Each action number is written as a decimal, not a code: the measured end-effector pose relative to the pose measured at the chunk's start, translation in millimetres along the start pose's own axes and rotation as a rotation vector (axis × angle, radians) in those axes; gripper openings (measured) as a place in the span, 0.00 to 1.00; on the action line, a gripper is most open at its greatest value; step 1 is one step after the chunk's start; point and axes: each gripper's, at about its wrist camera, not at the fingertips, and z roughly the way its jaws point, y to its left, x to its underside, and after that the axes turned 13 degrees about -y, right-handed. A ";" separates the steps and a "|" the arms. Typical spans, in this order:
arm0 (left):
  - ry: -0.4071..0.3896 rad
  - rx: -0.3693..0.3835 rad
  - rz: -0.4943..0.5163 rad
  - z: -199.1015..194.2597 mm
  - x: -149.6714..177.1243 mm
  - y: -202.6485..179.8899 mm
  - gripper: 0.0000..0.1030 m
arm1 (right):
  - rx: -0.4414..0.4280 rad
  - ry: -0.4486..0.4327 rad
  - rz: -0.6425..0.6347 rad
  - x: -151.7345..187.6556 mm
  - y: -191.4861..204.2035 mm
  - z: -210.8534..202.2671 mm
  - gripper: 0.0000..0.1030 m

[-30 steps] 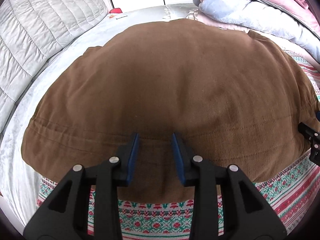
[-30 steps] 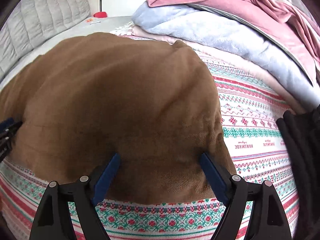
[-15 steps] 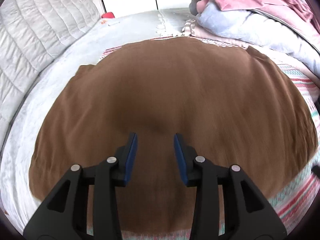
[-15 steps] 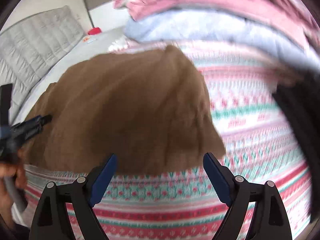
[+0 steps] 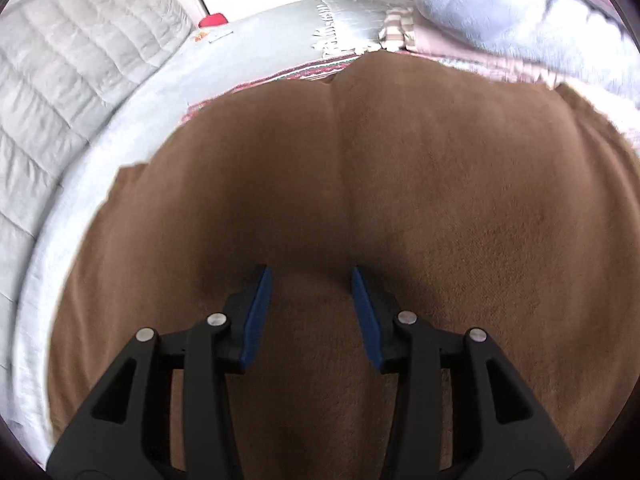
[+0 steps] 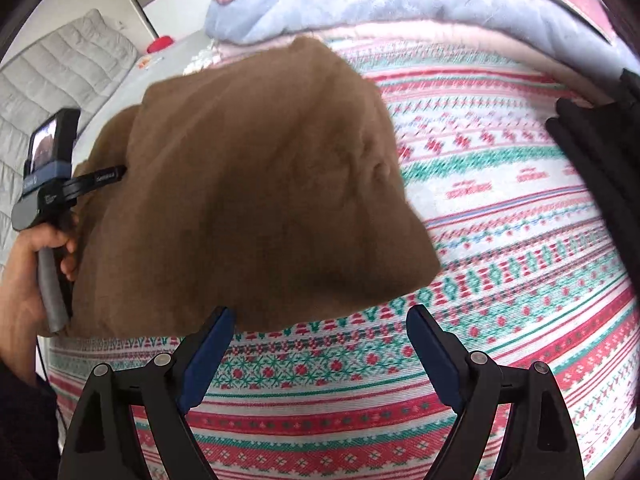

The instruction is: Fold large clothes

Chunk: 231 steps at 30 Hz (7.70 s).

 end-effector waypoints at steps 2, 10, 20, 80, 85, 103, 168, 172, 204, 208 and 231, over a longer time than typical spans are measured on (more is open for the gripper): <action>0.022 0.007 -0.007 -3.5 -11.9 0.5 0.42 | -0.004 0.011 -0.004 -0.2 3.5 2.7 0.86; -0.018 0.028 -0.084 31.9 -73.0 3.0 0.44 | 0.016 -0.019 -0.013 -9.7 9.3 1.3 0.86; 0.037 -0.024 -0.069 56.1 -63.3 -4.3 0.43 | 0.008 -0.036 -0.040 -5.5 20.5 -7.5 0.86; -0.091 0.307 -0.136 -149.4 115.7 23.8 0.64 | -0.177 -0.332 0.776 29.8 -30.0 3.4 0.73; -0.062 0.231 -0.068 -133.4 122.3 4.1 0.65 | -0.188 -0.342 0.712 34.2 -17.0 2.5 0.73; 0.001 0.206 -0.465 -134.0 133.9 160.0 0.65 | -0.079 -0.435 0.391 -8.8 22.5 -32.8 0.21; 0.003 0.160 -0.590 -128.1 155.9 270.3 0.13 | 0.099 -0.748 -1.657 172.4 292.4 5.8 0.36; 0.000 0.109 -0.515 -125.3 157.5 257.2 0.13 | 0.118 -0.688 -1.775 173.5 290.9 15.8 0.36; 0.018 0.082 -0.556 -122.9 164.5 253.2 0.15 | -0.362 -0.171 -0.749 35.4 271.8 4.0 0.12; 0.026 0.109 -0.583 -122.3 165.7 259.0 0.15 | -0.442 -0.141 -0.693 15.5 265.6 -5.1 0.13; 0.041 0.158 -0.587 -117.2 166.3 265.2 0.17 | -0.187 -0.025 -0.535 -131.4 342.4 159.6 0.13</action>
